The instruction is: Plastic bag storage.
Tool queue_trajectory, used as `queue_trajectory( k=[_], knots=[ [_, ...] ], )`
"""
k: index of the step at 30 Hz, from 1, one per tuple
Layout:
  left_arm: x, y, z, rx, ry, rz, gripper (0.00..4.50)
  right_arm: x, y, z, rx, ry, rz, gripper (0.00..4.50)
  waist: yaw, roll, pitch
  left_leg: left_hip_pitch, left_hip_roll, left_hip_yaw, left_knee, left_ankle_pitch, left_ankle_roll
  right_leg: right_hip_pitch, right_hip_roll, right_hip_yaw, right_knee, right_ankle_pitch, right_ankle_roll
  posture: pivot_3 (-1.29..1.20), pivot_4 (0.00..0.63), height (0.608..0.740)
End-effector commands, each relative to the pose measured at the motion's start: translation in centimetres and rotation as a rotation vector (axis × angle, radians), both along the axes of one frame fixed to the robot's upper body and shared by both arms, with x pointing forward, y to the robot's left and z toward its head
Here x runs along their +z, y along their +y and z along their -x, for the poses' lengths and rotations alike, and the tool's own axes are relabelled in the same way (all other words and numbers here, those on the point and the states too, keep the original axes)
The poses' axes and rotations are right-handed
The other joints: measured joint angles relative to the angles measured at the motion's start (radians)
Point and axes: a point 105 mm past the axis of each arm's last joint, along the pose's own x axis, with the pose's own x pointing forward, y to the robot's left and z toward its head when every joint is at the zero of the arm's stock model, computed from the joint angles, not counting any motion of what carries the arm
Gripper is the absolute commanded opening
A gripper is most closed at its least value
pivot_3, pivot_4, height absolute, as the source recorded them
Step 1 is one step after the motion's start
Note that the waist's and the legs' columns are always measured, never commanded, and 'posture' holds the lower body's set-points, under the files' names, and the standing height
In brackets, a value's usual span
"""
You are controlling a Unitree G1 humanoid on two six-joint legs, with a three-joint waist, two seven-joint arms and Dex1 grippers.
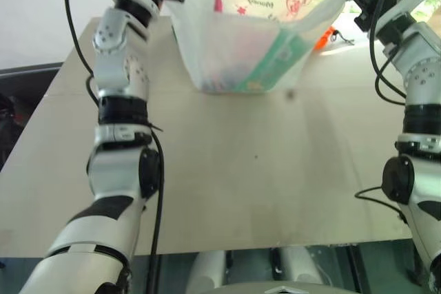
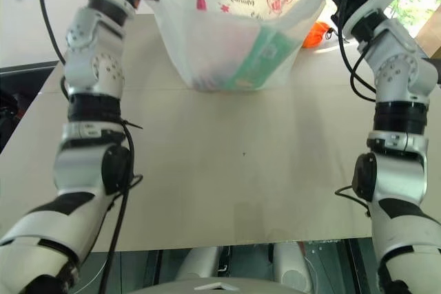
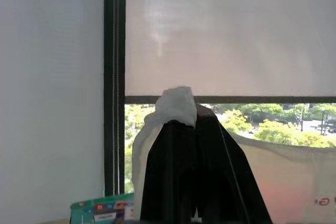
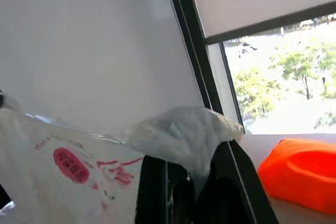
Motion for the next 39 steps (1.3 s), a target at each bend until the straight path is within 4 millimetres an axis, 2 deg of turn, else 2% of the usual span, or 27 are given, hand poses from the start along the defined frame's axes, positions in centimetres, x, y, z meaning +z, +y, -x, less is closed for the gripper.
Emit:
queue_trajectory(
  k=[1, 6, 9, 12, 14, 16, 17, 18, 20, 22, 25, 26, 28, 29, 31, 36, 39],
  knots=[
    [3.3, 3.4, 1.2, 0.074, -0.113, 0.037, 0.00, 3.4, -1.8, 0.6, -0.060, -0.149, -0.010, 0.01, -0.012, 0.000, 0.000, -0.006, -0.003, 0.001, 0.000, 0.000, 0.000, -0.008, -0.004, -0.002, 0.002, 0.000, 0.000, 0.00, 0.150, 0.740],
    [4.4, 4.4, 1.9, 0.088, -0.159, 0.035, 0.00, 5.0, -2.4, 1.3, -0.070, -0.226, -0.036, 0.01, -0.031, 0.000, 0.000, -0.014, -0.008, 0.001, 0.000, 0.000, 0.000, -0.015, -0.013, -0.010, 0.003, -0.001, 0.002, 0.00, 0.150, 0.740],
    [3.7, 4.8, 2.2, 0.089, -0.160, 0.010, 0.00, 4.7, -2.2, 2.3, -0.006, -0.249, -0.019, 0.01, -0.034, 0.000, 0.000, -0.020, -0.008, 0.000, 0.004, 0.000, 0.000, -0.020, -0.014, -0.011, 0.004, -0.001, 0.002, 0.00, 0.150, 0.740],
    [1.3, 4.4, 2.7, 0.065, -0.126, -0.053, 0.00, 2.2, -1.7, 3.5, 0.091, -0.183, 0.032, 0.01, -0.035, 0.001, 0.000, -0.019, -0.007, 0.000, 0.004, 0.000, 0.000, -0.019, -0.015, -0.011, 0.005, -0.001, 0.002, 0.00, 0.150, 0.740],
    [-1.1, 4.0, 3.3, 0.014, -0.077, -0.088, 0.00, -0.9, -0.9, 4.9, 0.185, -0.106, 0.114, 0.01, -0.034, 0.001, 0.000, -0.020, -0.006, -0.001, 0.004, 0.000, 0.000, -0.019, -0.015, -0.011, 0.007, -0.001, 0.002, 0.00, 0.150, 0.740],
    [-4.6, 3.3, 4.4, -0.041, 0.004, -0.144, 0.00, -4.7, -0.4, 6.5, 0.260, 0.002, 0.192, 0.01, -0.035, 0.001, 0.000, -0.019, -0.006, -0.001, 0.005, 0.000, 0.000, -0.019, -0.015, -0.011, 0.009, -0.001, 0.002, 0.00, 0.150, 0.740],
    [-7.2, 2.8, 5.2, -0.079, 0.065, -0.187, 0.00, -6.8, -0.4, 7.4, 0.289, 0.065, 0.205, 0.01, -0.036, 0.001, 0.000, -0.019, -0.006, -0.001, 0.005, 0.000, 0.000, -0.019, -0.016, -0.010, 0.010, -0.001, 0.002, 0.00, 0.150, 0.740],
    [-10.7, 2.3, 6.5, -0.117, 0.151, -0.239, 0.26, -9.1, -0.5, 8.3, 0.295, 0.132, 0.218, 0.28, -0.038, 0.001, -0.001, -0.019, -0.006, 0.000, 0.005, 0.000, 0.000, -0.019, -0.016, -0.009, 0.011, -0.001, 0.002, 0.00, 0.150, 0.740],
    [-14.3, 1.9, 8.6, -0.160, 0.258, -0.265, 0.76, -11.8, -0.8, 9.6, 0.290, 0.212, 0.227, 0.85, -0.043, 0.001, -0.001, -0.017, -0.006, 0.001, 0.005, 0.000, 0.000, -0.019, -0.016, -0.006, 0.013, -0.001, 0.002, 0.00, 0.150, 0.740],
    [-16.6, 1.9, 10.3, -0.184, 0.335, -0.234, 1.71, -13.8, -0.6, 11.3, 0.326, 0.263, 0.258, 1.86, -0.036, 0.001, 0.000, -0.017, -0.005, 0.002, 0.007, 0.000, 0.000, -0.019, -0.016, -0.003, 0.015, -0.001, 0.003, 0.00, 0.150, 0.740],
    [-22.7, 1.9, 13.9, -0.235, 0.520, -0.284, 3.11, -18.2, -0.5, 15.3, 0.442, 0.394, 0.311, 3.33, -0.009, 0.002, 0.001, -0.016, -0.003, 0.001, 0.019, 0.000, 0.000, -0.017, -0.013, -0.003, 0.018, -0.001, 0.002, 0.00, 0.150, 0.740],
    [-23.5, 2.0, 14.5, -0.231, 0.547, -0.293, 3.50, -18.9, -0.6, 15.9, 0.452, 0.415, 0.317, 3.72, -0.003, 0.002, 0.002, -0.007, -0.002, 0.001, 0.017, -0.002, 0.005, -0.008, -0.013, -0.003, 0.017, -0.001, 0.002, 0.00, 0.150, 0.740],
    [-25.0, 2.1, 16.1, -0.243, 0.588, -0.299, 4.45, -21.4, -1.6, 16.8, 0.416, 0.451, 0.412, 4.50, 0.007, 0.005, 0.007, 0.023, 0.000, 0.001, 0.011, -0.007, 0.011, 0.024, -0.013, -0.004, 0.006, -0.003, 0.000, 0.00, 0.150, 0.740],
    [-26.3, 2.0, 17.0, -0.249, 0.637, -0.338, 4.45, -22.9, -2.5, 16.9, 0.362, 0.446, 0.484, 4.50, 0.013, 0.004, 0.007, 0.030, 0.003, 0.001, 0.008, -0.007, 0.011, 0.032, -0.013, -0.004, -0.001, -0.002, -0.005, 0.00, 0.150, 0.740],
    [-28.4, 1.7, 18.7, -0.259, 0.703, -0.403, 4.45, -24.9, -3.9, 17.2, 0.292, 0.417, 0.576, 4.50, 0.018, 0.002, 0.005, 0.037, 0.004, 0.001, 0.008, -0.009, 0.006, 0.039, -0.015, -0.004, -0.004, -0.003, -0.003, 0.00, 0.150, 0.740],
    [-31.0, 2.7, 20.6, -0.164, 0.741, -0.454, 4.45, -26.7, -5.9, 17.9, 0.216, 0.331, 0.611, 4.50, 0.021, 0.002, 0.003, 0.037, 0.004, 0.002, 0.010, -0.005, 0.010, 0.040, -0.013, -0.003, -0.002, 0.002, -0.006, 0.00, 0.150, 0.740],
    [-31.8, 4.3, 21.4, -0.089, 0.763, -0.437, 4.45, -28.0, -7.9, 18.9, 0.205, 0.353, 0.653, 4.50, 0.021, 0.002, 0.003, 0.034, 0.004, 0.002, 0.009, -0.005, 0.010, 0.036, -0.012, -0.004, -0.002, 0.002, -0.006, 0.00, 0.150, 0.740]
  ],
)
